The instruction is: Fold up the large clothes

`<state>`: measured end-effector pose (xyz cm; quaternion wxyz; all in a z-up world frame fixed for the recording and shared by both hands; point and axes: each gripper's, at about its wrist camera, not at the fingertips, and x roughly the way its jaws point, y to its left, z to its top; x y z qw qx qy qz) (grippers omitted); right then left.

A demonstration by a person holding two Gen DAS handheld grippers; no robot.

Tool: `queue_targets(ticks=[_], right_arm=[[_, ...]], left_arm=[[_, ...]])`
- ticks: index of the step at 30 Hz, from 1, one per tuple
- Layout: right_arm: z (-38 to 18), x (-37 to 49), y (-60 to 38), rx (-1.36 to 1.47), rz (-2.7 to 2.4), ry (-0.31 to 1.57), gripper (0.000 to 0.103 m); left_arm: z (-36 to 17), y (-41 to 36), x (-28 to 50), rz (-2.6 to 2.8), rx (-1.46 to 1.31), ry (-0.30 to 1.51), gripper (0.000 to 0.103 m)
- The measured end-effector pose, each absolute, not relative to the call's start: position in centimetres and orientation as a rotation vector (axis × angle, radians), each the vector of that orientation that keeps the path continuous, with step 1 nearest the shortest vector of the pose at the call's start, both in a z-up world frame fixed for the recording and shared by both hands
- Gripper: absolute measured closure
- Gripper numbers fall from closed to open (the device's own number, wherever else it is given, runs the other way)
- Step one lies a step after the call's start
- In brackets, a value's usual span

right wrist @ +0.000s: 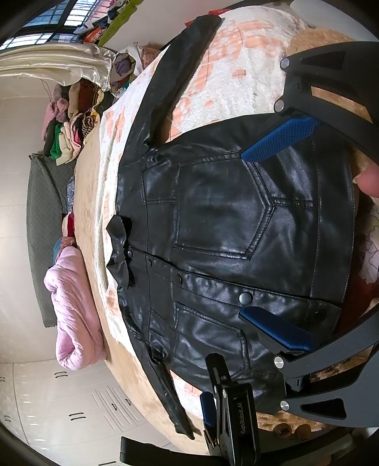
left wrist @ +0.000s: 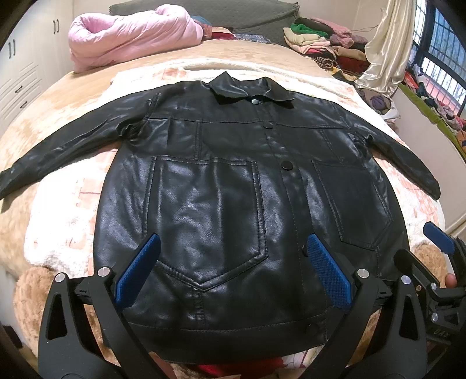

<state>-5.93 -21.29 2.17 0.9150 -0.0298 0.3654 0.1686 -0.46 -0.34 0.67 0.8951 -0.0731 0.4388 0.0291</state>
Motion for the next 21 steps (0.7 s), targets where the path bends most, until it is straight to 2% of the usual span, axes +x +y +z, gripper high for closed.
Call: queue_targets(ticks=[21], right_arm=[[2.19, -5.59, -21.24, -0.064, 0.345, 0.748, 0.004]], left_arm=[[0.75, -0.81, -0.29, 0.055, -0.154, 0.907, 0.009]])
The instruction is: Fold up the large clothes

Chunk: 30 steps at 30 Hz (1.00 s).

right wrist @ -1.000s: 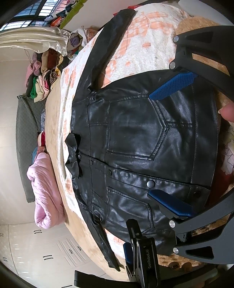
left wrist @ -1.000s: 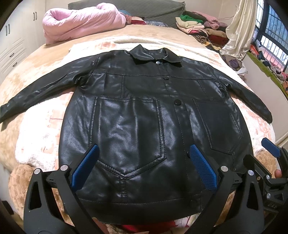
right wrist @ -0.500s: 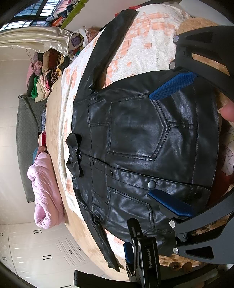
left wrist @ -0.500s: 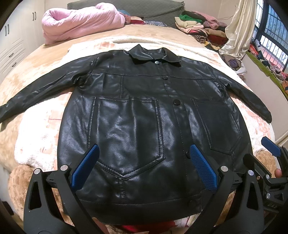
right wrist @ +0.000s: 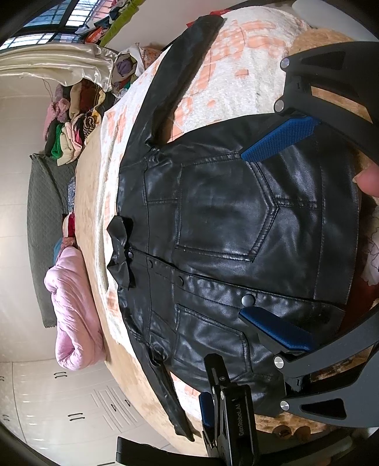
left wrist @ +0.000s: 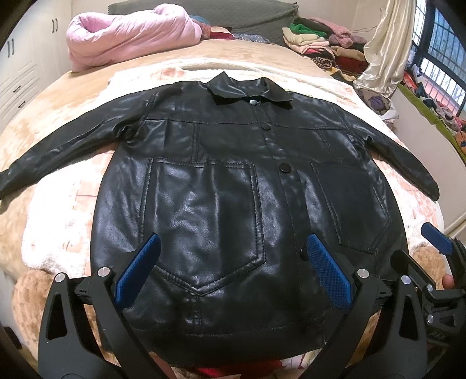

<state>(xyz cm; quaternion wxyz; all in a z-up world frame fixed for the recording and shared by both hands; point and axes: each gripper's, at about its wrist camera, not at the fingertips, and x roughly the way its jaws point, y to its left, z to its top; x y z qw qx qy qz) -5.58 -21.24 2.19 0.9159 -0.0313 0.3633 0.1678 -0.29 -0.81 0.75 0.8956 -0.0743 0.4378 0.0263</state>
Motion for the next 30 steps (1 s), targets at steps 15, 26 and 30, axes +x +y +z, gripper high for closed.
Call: queue_targets(ticks=[15, 26, 30], right_arm=[[3.5, -0.5, -21.9, -0.032, 0.298, 0.736, 0.004], [5.2, 5.4, -22.5, 0.017, 0.262, 0.743, 0.004], [5.9, 7.7, -23.2, 0.05, 0.262, 0.75, 0.004]], left_arm=[[2.1, -0.6, 4.8, 0.054, -0.159, 0.901, 0.009], [3.4, -0.4, 10.8, 0.07, -0.176, 0.899, 0.009], [3.7, -0.5, 12.8, 0.067, -0.181, 0.904, 0.009]])
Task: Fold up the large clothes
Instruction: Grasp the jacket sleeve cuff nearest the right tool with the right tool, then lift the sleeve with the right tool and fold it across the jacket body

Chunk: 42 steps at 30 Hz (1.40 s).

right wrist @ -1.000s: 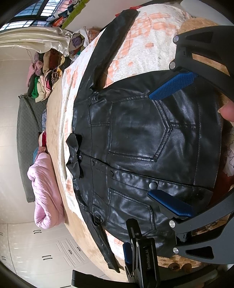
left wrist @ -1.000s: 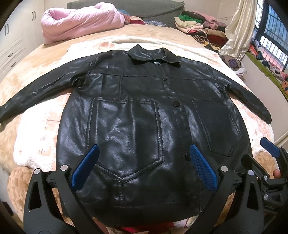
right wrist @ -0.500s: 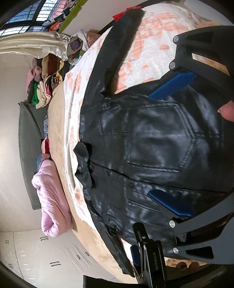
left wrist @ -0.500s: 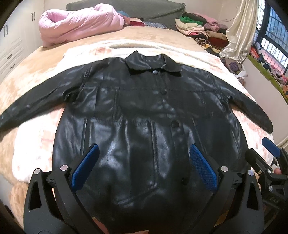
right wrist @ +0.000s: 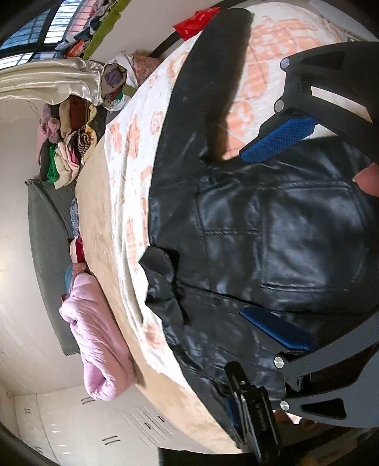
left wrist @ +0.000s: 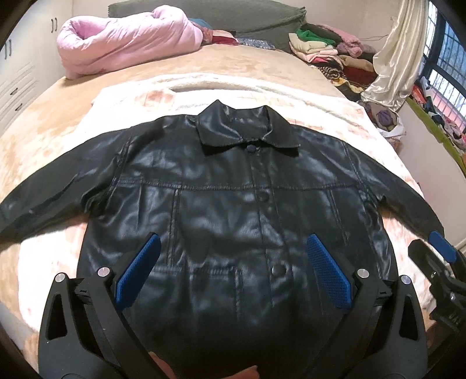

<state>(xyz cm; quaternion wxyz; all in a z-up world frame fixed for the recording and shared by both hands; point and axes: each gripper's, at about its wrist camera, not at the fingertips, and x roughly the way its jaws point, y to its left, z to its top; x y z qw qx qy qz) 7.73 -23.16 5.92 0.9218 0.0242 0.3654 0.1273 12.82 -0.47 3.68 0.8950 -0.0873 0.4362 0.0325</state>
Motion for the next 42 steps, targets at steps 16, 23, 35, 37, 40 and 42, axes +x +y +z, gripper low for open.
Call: queue_targets(ticks=[16, 23, 35, 37, 40, 42], right_arm=[[3.2, 14.9, -34.2, 0.286, 0.017, 0.792, 0.004], [0.6, 15.8, -42.2, 0.443, -0.168, 0.8, 0.004], [-4.1, 15.8, -51.9, 0.736, -0.455, 0.809, 0.004], [-5.0, 15.6, -53.3, 0.815, -0.482, 0.799, 0.004], [-6.1, 15.3, -55.1, 0.929, -0.488, 0.743, 0.004], [-6.6, 15.4, -56.0, 0.984, -0.499, 0.711, 0.005]], left_arm=[[2.5, -4.7, 20.1, -0.019, -0.166, 0.957, 0.009], [1.6, -7.8, 22.5, -0.067, -0.141, 0.97, 0.009], [-0.1, -11.3, 26.4, -0.113, -0.11, 1.002, 0.009], [-0.3, -11.5, 26.8, -0.114, -0.115, 1.007, 0.009], [-0.7, -11.7, 27.3, -0.114, -0.128, 1.012, 0.009], [-0.9, -11.8, 27.6, -0.101, -0.133, 1.016, 0.009]])
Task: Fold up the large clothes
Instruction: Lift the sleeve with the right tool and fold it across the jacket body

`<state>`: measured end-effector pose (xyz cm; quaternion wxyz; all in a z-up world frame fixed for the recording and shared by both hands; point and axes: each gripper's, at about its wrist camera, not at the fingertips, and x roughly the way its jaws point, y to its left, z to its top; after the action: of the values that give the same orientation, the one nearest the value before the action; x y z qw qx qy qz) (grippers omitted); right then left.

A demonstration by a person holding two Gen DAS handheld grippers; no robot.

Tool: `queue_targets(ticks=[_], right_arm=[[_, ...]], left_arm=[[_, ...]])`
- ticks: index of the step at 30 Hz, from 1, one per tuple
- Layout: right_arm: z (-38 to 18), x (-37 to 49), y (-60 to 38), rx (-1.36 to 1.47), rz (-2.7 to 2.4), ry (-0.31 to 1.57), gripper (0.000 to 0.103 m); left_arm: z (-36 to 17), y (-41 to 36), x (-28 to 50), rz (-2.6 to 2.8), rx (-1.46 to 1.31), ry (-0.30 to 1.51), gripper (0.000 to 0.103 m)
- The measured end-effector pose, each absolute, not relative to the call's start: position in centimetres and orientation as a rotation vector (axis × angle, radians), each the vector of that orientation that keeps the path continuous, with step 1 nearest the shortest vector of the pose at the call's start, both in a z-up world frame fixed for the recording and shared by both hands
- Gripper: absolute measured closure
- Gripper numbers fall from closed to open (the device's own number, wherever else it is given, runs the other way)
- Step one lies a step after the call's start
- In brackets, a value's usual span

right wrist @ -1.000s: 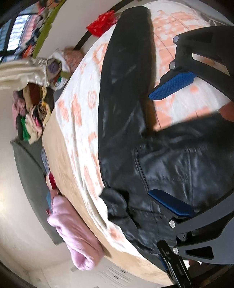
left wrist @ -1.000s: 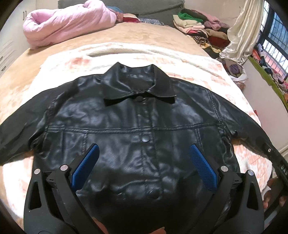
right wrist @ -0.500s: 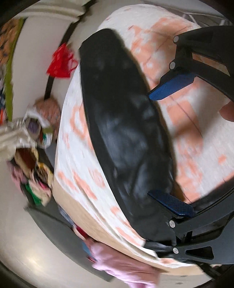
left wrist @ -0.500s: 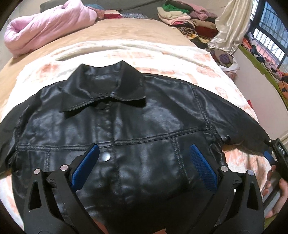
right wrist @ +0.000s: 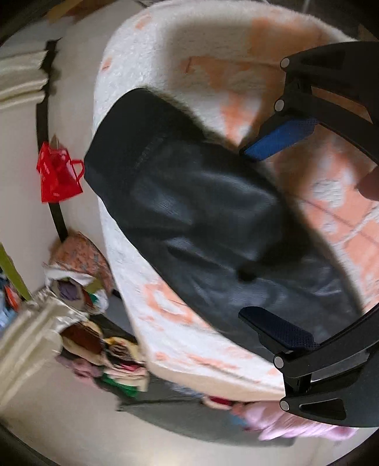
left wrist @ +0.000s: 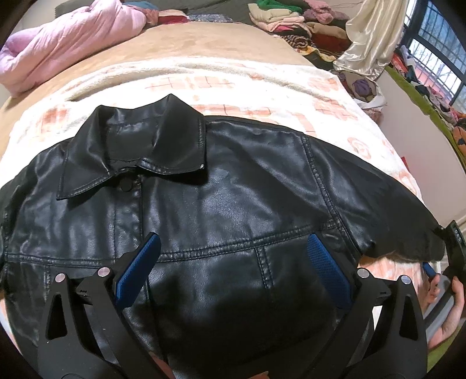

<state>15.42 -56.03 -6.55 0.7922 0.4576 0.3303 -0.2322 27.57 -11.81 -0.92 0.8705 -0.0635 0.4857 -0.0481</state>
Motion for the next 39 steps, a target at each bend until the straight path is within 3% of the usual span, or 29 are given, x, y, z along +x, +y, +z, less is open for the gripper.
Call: queue_targets(ticks=[1, 4, 5, 6, 9, 11, 21, 33, 39], right_arm=[[-6.7, 15.5, -56.4, 1.007, -0.497, 0.695, 0.005], [-7.0, 15.4, -57.6, 1.094, -0.496, 0.632, 0.023], [-7.2, 15.4, -58.0, 1.125, -0.498, 0.606, 0.039], [-7.4, 15.3, -58.3, 1.147, -0.499, 0.589, 0.063], [-7.8, 15.8, -59.2, 1.203, -0.426, 0.539, 0.087], [-7.1, 16.0, -59.2, 1.195, -0.376, 0.499, 0.093], [1.8, 18.4, -54.8, 0.993, -0.042, 0.368, 0.095], [12.0, 22.2, -40.2, 0.738, 0.357, 0.365, 0.097], [14.2, 21.5, -32.7, 0.622, 0.522, 0.37, 0.097]], left_arm=[[-1.0, -11.9, 27.7, -0.099, -0.135, 1.018, 0.009], [-0.9, -11.8, 27.7, -0.097, -0.143, 1.014, 0.009], [-0.8, -11.8, 27.7, -0.098, -0.144, 1.013, 0.009], [-0.7, -11.8, 27.7, -0.097, -0.141, 1.013, 0.009], [-0.3, -11.6, 27.5, -0.086, -0.126, 1.013, 0.009], [0.1, -11.3, 27.5, -0.076, -0.121, 1.003, 0.009], [2.2, -8.0, 27.5, -0.047, -0.199, 0.981, 0.009], [6.3, 0.5, 25.4, -0.003, -0.352, 0.903, 0.009], [8.1, 5.1, 23.8, -0.068, -0.503, 0.839, 0.009]])
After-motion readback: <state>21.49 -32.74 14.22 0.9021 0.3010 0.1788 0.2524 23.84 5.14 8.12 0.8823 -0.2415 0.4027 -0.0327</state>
